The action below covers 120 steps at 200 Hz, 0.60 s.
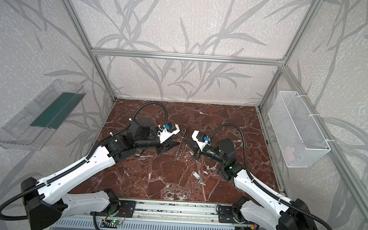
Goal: Put the keys on the keyring
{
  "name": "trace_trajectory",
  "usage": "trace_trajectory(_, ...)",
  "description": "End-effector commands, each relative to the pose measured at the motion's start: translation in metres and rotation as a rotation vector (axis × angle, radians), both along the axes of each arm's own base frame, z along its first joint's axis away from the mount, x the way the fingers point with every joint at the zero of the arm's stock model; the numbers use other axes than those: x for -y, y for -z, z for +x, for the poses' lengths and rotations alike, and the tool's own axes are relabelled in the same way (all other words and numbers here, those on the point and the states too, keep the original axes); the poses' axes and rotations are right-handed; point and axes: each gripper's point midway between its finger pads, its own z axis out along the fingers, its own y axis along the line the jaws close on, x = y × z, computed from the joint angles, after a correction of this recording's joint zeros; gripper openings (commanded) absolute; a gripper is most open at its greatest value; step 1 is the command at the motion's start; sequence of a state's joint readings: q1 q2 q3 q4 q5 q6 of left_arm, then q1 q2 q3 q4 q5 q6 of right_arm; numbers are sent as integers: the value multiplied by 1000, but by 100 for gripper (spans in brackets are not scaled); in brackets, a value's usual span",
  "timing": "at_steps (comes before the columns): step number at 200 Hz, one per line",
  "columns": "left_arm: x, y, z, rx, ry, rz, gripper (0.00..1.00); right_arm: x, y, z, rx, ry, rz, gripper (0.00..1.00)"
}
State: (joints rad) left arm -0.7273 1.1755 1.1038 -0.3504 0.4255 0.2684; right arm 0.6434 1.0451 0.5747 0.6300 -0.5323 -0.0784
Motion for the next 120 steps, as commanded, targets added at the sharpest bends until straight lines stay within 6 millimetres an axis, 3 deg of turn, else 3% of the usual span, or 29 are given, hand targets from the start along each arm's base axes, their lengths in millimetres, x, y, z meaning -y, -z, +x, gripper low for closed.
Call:
trace_trajectory(1, 5, -1, -2, -5, 17, -25, 34, -1, -18, -4, 44, -16, 47, 0)
trace_trajectory(24, 5, 0, -3, -8, 18, -40, 35, -1, -20, -4, 46, -15, 57, 0)
trace_trajectory(43, 8, 2, -5, -8, 36, -44, 20, -2, -22, -4, 44, -24, 70, 0)
trace_trajectory(77, 12, 5, -10, -9, 78, -31, 12, -3, -20, -5, 30, -33, 73, 0)
trace_trajectory(103, 14, 4, -17, -2, 128, -24, 0, -3, -27, -7, 47, -45, 102, 0)
trace_trajectory(120, 16, 6, -21, -4, 155, -10, 0, -4, -28, -7, 41, -52, 118, 0)
